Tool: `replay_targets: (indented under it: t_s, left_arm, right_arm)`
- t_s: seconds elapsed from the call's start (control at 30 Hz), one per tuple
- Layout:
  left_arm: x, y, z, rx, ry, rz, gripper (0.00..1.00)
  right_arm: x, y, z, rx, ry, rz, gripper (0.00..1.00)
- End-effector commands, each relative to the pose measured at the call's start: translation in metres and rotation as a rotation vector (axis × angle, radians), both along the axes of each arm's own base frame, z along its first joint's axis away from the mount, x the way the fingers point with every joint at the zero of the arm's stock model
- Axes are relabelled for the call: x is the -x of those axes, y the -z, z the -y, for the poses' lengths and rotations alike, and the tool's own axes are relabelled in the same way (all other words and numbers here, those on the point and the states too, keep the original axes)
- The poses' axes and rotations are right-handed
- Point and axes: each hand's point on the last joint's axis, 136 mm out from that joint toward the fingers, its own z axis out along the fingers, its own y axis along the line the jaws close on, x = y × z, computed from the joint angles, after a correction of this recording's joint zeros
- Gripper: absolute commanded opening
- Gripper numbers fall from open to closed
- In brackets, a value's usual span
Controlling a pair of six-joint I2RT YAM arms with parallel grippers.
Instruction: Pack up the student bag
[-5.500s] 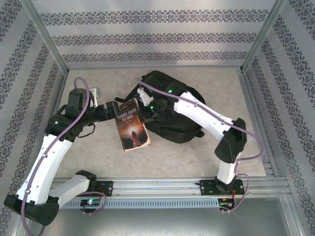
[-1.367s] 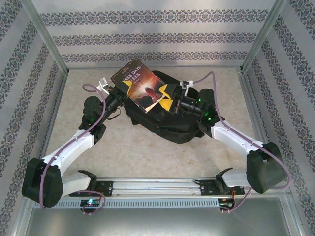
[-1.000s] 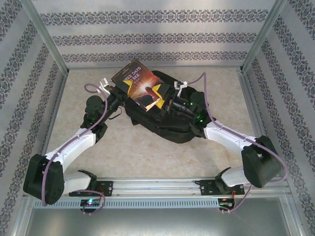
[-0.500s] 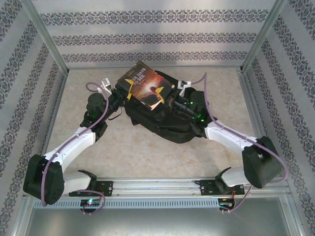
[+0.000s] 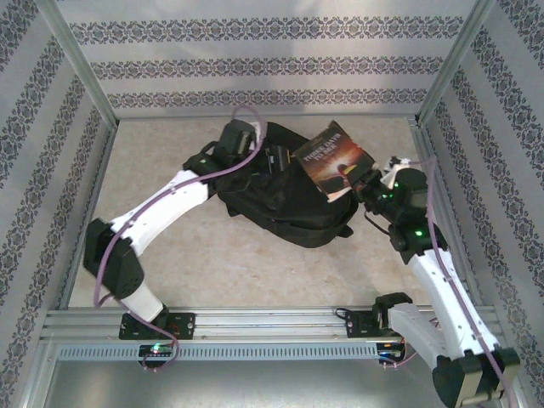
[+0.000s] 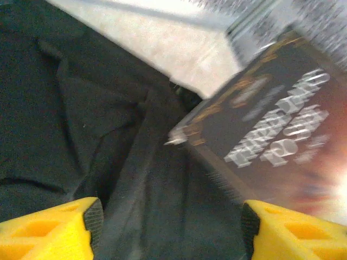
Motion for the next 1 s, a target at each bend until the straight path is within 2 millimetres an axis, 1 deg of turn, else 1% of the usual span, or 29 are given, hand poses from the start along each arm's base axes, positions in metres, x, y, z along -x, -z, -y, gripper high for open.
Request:
replay_targets:
  t_s: [0.0, 0.1, 0.17, 0.27, 0.3, 0.37, 0.43, 0.57, 0.63, 0.7, 0.77, 0.87, 0.97]
  left_arm:
    - [0.001, 0.028, -0.001, -0.197, 0.082, -0.028, 0.72]
    - [-0.005, 0.036, 0.017, -0.233, 0.136, -0.011, 0.72]
    - [-0.004, 0.037, 0.032, -0.283, 0.193, 0.008, 0.71]
    - [0.007, 0.041, 0.061, -0.380, 0.305, 0.041, 0.71]
    - [0.011, 0.045, 0.069, -0.419, 0.329, 0.051, 0.71]
    - [0.013, 0.046, 0.076, -0.484, 0.332, 0.080, 0.73]
    - [0.010, 0.049, 0.075, -0.526, 0.312, 0.096, 0.77]
    - [-0.003, 0.048, 0.062, -0.624, 0.280, 0.146, 0.81]
    - [-0.012, 0.047, 0.056, -0.653, 0.258, 0.158, 0.82]
    - [-0.020, 0.050, 0.049, -0.654, 0.234, 0.148, 0.82]
    - [-0.028, 0.057, 0.044, -0.653, 0.221, 0.132, 0.82]
    - [-0.038, 0.074, 0.040, -0.635, 0.227, 0.094, 0.82]
    - [-0.047, 0.092, 0.039, -0.555, 0.217, 0.022, 0.79]
  right_arm:
    - [0.022, 0.006, 0.036, 0.163, 0.100, -0.068, 0.00]
    - [0.041, 0.012, 0.053, 0.288, 0.132, -0.131, 0.00]
    - [0.052, 0.013, 0.067, 0.371, 0.170, -0.166, 0.00]
    - [0.070, 0.011, 0.093, 0.506, 0.254, -0.229, 0.00]
    - [0.073, 0.008, 0.098, 0.537, 0.268, -0.235, 0.00]
    - [0.075, 0.004, 0.101, 0.565, 0.274, -0.231, 0.00]
    - [0.073, 0.003, 0.099, 0.557, 0.262, -0.224, 0.00]
    - [0.072, 0.009, 0.094, 0.524, 0.250, -0.241, 0.00]
    - [0.070, 0.012, 0.092, 0.515, 0.239, -0.247, 0.00]
    - [0.068, 0.012, 0.090, 0.508, 0.228, -0.245, 0.00]
    - [0.066, 0.014, 0.087, 0.499, 0.217, -0.248, 0.00]
    - [0.062, 0.012, 0.084, 0.485, 0.205, -0.243, 0.00]
    - [0.059, 0.012, 0.083, 0.483, 0.202, -0.240, 0.00]
